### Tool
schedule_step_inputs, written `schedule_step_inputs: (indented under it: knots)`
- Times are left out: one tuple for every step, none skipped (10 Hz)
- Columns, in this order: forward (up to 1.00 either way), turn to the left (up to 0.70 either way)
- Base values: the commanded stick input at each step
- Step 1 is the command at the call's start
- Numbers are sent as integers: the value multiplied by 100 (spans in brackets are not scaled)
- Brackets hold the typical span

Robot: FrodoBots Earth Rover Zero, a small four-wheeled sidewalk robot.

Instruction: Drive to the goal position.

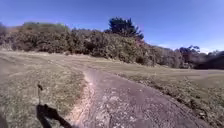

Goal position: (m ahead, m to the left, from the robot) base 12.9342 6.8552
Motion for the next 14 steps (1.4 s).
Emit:
schedule_step_inputs:
  knots:
    - [70, 0]
    - [70, 0]
    - [70, 0]
    - [70, 0]
    - [70, 1]
    - [70, 3]
    - [70, 14]
    - [70, 14]
    - [70, 14]
    - [70, 14]
    - [70, 14]
    - [70, 11]
    - [70, 5]
    - [70, 0]
